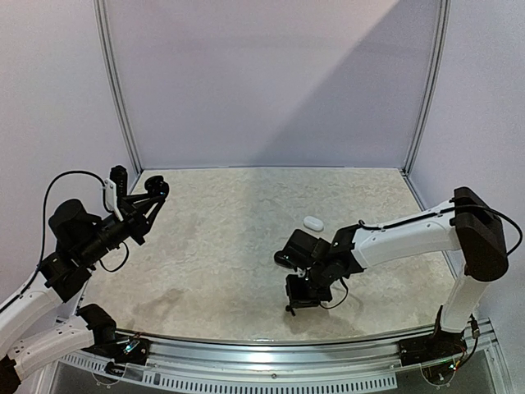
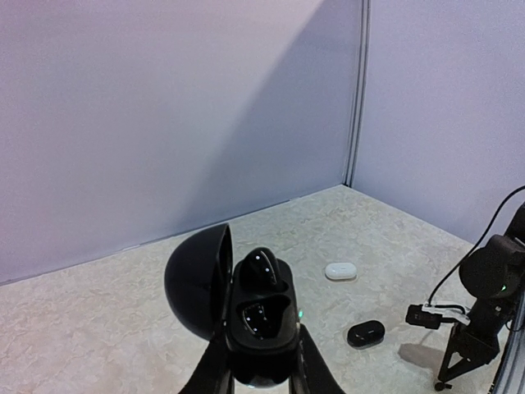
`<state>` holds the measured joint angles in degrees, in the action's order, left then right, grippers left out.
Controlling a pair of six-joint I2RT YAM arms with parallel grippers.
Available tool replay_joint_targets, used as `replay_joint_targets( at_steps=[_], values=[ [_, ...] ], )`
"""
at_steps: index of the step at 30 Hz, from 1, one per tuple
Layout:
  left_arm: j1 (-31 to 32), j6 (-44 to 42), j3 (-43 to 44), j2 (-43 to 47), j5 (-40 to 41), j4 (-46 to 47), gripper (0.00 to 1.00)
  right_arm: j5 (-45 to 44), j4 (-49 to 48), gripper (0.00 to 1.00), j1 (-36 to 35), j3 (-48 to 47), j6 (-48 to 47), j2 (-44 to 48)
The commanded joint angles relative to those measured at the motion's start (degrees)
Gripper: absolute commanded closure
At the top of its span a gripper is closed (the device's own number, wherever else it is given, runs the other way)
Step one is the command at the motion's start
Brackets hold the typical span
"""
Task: Insert the wireless bluetooth earbuds into the charging case
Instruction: Pick up the left earbud from the corner of the board.
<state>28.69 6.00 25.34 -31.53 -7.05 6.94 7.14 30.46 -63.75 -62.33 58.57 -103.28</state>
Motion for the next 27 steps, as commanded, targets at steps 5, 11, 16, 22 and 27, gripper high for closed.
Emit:
replay_joint_targets(
  at_steps=[5, 11, 16, 22, 27],
  values=[
    [-0.74, -0.5, -0.58, -0.11, 0.26, 0.17, 1.0, 0.55, 2.09, 0.86, -0.59, -4.79, -3.84, -1.56],
    [-0.74, -0.85, -0.68, 0.14, 0.28, 0.01, 1.0, 0.28, 3.72, 0.85, -0.58, -5.66, -5.53, -2.79],
    [-0.74, -0.58, -0.86, 0.14, 0.15, 0.19, 1.0, -1.24, 7.8, 0.68, -0.59, -8.58, -8.7, -3.67],
    [-0.74, -0.62, -0.8, 0.41, 0.19, -0.21, 1.0, -1.08, 10.16, 0.62, -2.06, -12.52, -11.45, -7.91],
    [-0.74, -0.62, -0.93, 0.42, 0.09, -0.11, 1.0, -3.72, 13.67, 0.6, -2.6, -15.69, -13.83, -10.04]
  ],
)
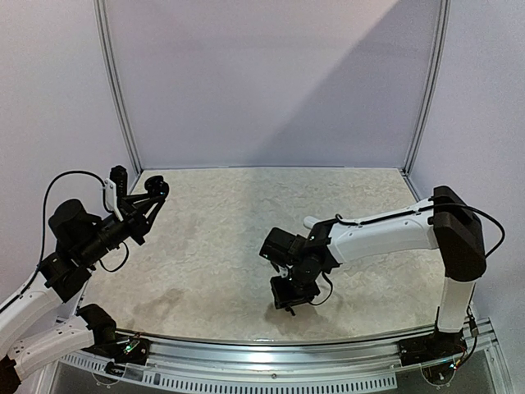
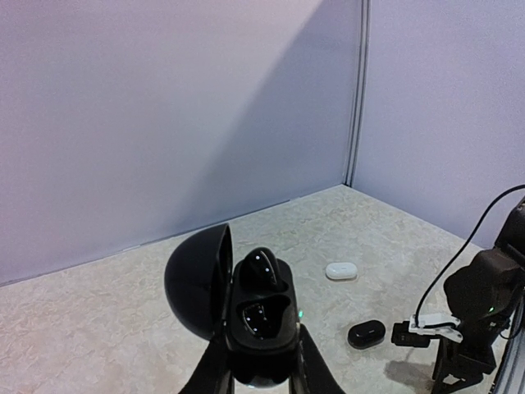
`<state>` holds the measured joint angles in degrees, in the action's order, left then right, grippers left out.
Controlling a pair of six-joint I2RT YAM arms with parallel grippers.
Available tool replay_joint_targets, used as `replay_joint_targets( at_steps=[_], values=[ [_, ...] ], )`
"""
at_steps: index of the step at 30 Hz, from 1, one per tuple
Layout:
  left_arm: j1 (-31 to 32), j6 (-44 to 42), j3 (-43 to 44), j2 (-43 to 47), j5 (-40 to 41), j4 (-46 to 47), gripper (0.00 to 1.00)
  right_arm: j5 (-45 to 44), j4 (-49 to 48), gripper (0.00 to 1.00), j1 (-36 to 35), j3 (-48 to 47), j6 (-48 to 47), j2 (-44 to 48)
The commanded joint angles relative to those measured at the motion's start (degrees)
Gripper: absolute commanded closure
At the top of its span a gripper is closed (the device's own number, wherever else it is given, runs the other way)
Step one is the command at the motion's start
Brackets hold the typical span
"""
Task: Insert the wireless bluetooth earbuds into the charging case
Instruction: Pick up the left earbud from the corner of the board.
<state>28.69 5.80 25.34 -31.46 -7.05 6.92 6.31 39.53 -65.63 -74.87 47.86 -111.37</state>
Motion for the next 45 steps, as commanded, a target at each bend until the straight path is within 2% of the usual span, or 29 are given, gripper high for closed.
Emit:
replay_joint_targets(
  at_steps=[1, 17, 30, 35, 45],
  values=[
    [-0.74, -0.36, -0.97, 0.35, 0.03, 0.01, 1.0, -3.34, 5.78, 0.6, -0.96, -4.18, -3.76, -2.8],
    [-0.74, -0.36, -1.14, 0.53, 0.02, -0.15, 1.0, -8.73, 15.26, 0.68, -3.18, -11.31, -9.42, -7.84],
    [-0.74, -0.79, -0.95, 0.09, -0.16, 0.29, 1.0, -8.06, 16.93, 0.8, -3.61, -13.97, -12.17, -10.14],
    [-0.74, -0.83, -0.97, -0.05, -0.19, 0.38, 1.0, -7.93, 16.94, 0.87, -3.63, -14.28, -12.43, -10.44],
    [-0.74, -1.07, -0.92, -0.09, -0.49, 0.55, 1.0, -7.74, 18.63, 0.83, -3.77, -14.65, -13.08, -10.88]
  ],
)
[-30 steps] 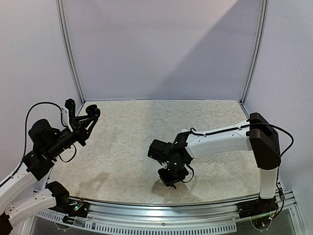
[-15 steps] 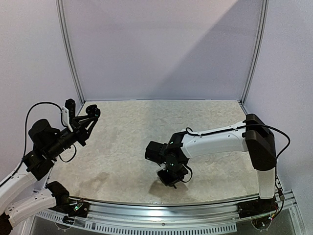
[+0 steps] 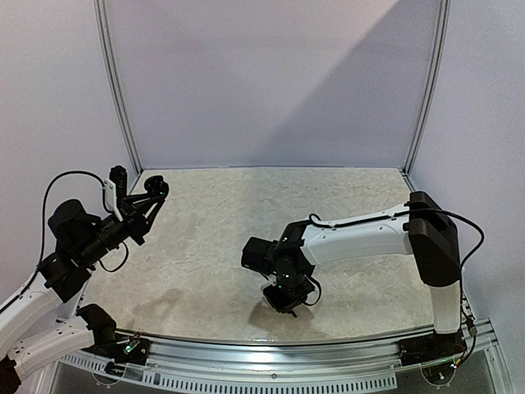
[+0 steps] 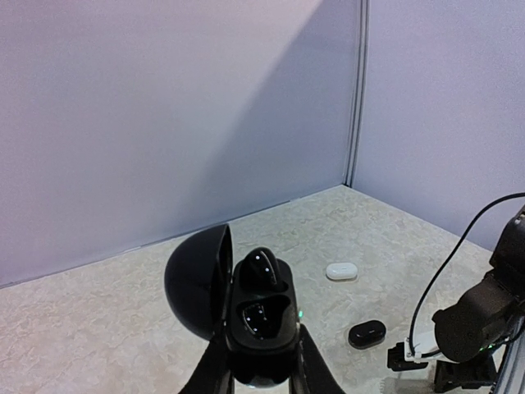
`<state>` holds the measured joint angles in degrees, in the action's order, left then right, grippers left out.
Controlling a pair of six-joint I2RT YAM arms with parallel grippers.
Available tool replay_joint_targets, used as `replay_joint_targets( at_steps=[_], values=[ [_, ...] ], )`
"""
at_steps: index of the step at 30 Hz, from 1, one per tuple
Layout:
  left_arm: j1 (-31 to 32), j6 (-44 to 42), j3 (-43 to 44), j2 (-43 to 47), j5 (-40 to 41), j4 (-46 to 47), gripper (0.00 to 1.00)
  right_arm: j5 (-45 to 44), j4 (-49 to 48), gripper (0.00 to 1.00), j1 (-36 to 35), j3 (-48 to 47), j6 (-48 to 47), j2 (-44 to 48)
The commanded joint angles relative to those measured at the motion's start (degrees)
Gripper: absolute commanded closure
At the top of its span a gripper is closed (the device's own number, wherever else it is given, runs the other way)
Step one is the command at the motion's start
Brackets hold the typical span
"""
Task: Insert the wireless bluetooth earbuds into the charging case
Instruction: Pick up the left earbud from the corner of the board.
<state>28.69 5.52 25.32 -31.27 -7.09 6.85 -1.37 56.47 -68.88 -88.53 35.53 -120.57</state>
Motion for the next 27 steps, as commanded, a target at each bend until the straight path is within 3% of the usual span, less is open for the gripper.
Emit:
replay_joint_targets(
  at_steps=[1, 8, 15, 27],
  values=[
    [-0.74, -0.75, -0.89, -0.24, -0.45, 0.57, 1.0, -0.07, 1.84, 0.83, -0.55, -1.07, -0.8, -1.8],
    [-0.74, -0.69, -1.07, -0.13, -0.44, 0.49, 1.0, 0.3, 2.72, 0.84, -1.19, -1.92, -1.23, -2.93],
    [-0.73, -0.81, -1.16, 0.04, -0.68, 0.55, 1.0, -0.66, 3.78, 0.93, -1.25, -4.2, -1.23, -2.76],
    [-0.65, -1.87, -0.06, -1.25, -2.69, 2.43, 1.0, -9.92, 7.56, 0.98, -0.43, -14.37, -1.05, 3.24]
  ],
)
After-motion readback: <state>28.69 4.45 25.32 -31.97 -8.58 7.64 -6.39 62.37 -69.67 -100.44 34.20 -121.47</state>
